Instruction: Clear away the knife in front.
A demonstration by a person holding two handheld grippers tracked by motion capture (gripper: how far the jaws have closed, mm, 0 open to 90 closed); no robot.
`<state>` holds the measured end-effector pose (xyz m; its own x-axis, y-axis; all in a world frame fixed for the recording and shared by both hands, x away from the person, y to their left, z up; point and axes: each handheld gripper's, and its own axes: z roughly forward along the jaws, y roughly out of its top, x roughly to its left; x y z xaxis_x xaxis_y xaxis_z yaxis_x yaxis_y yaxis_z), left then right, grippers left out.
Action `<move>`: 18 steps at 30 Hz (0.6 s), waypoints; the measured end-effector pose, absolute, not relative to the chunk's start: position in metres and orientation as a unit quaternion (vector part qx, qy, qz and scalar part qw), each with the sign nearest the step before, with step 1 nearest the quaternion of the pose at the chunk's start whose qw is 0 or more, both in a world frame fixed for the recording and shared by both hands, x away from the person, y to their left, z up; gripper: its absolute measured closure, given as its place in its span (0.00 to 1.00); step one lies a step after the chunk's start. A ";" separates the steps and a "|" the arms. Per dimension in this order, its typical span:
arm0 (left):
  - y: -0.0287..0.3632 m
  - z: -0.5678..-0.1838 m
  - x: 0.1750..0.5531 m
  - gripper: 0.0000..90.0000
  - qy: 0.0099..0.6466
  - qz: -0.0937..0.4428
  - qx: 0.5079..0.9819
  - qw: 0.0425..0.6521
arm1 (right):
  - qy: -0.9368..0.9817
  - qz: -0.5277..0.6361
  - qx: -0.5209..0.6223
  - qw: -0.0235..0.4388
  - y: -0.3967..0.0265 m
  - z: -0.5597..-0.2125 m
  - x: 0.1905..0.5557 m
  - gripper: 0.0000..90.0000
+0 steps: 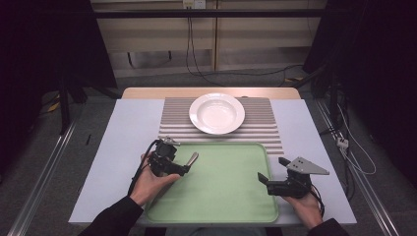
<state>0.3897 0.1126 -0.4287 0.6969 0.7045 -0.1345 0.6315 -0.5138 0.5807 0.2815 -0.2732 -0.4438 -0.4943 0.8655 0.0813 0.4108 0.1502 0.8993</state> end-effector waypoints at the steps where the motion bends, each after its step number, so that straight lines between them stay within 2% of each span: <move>1: 0.113 -0.428 0.390 0.19 0.386 0.067 0.867 0.310 | 0.720 0.479 0.443 0.237 -0.273 -0.444 0.281 0.04; 2: 0.112 -0.428 0.390 0.15 0.389 0.080 0.865 0.307 | 0.720 0.479 0.443 0.237 -0.273 -0.444 0.282 0.04; 5: 0.113 -0.424 0.387 0.14 0.355 0.058 0.874 0.327 | 0.720 0.478 0.444 0.236 -0.273 -0.443 0.282 0.04; 8: 0.110 -0.421 0.379 0.26 0.333 0.062 0.873 0.351 | 0.721 0.477 0.441 0.238 -0.272 -0.443 0.282 0.04; 9: 0.110 -0.421 0.376 0.26 0.325 0.063 0.871 0.363 | 0.721 0.477 0.441 0.238 -0.272 -0.443 0.282 0.04; 10: 0.109 -0.421 0.374 0.30 0.320 0.057 0.871 0.369 | 0.722 0.477 0.441 0.239 -0.272 -0.443 0.282 0.04; 11: 0.107 -0.422 0.371 0.38 0.314 0.058 0.872 0.371 | 0.722 0.476 0.441 0.239 -0.272 -0.443 0.282 0.04; 12: 0.105 -0.422 0.370 0.53 0.306 0.058 0.877 0.365 | 0.722 0.476 0.441 0.239 -0.271 -0.443 0.282 0.04; 13: 0.103 -0.423 0.369 0.61 0.300 0.056 0.883 0.357 | 0.722 0.476 0.442 0.239 -0.271 -0.443 0.282 0.04; 15: 0.098 -0.426 0.366 0.72 0.301 0.064 0.889 0.339 | 0.721 0.476 0.442 0.239 -0.271 -0.442 0.282 0.04; 16: 0.096 -0.428 0.365 0.72 0.297 0.064 0.891 0.338 | 0.721 0.476 0.442 0.239 -0.271 -0.442 0.282 0.04; 18: 0.093 -0.429 0.363 0.83 0.288 0.063 0.896 0.333 | 0.722 0.476 0.442 0.239 -0.271 -0.443 0.281 0.04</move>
<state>0.3629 0.0935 -0.4287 0.8262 0.5578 -0.0790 0.4738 -0.6120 0.6332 0.2813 -0.2711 -0.4426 -0.4946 0.8659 0.0754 0.4110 0.1565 0.8981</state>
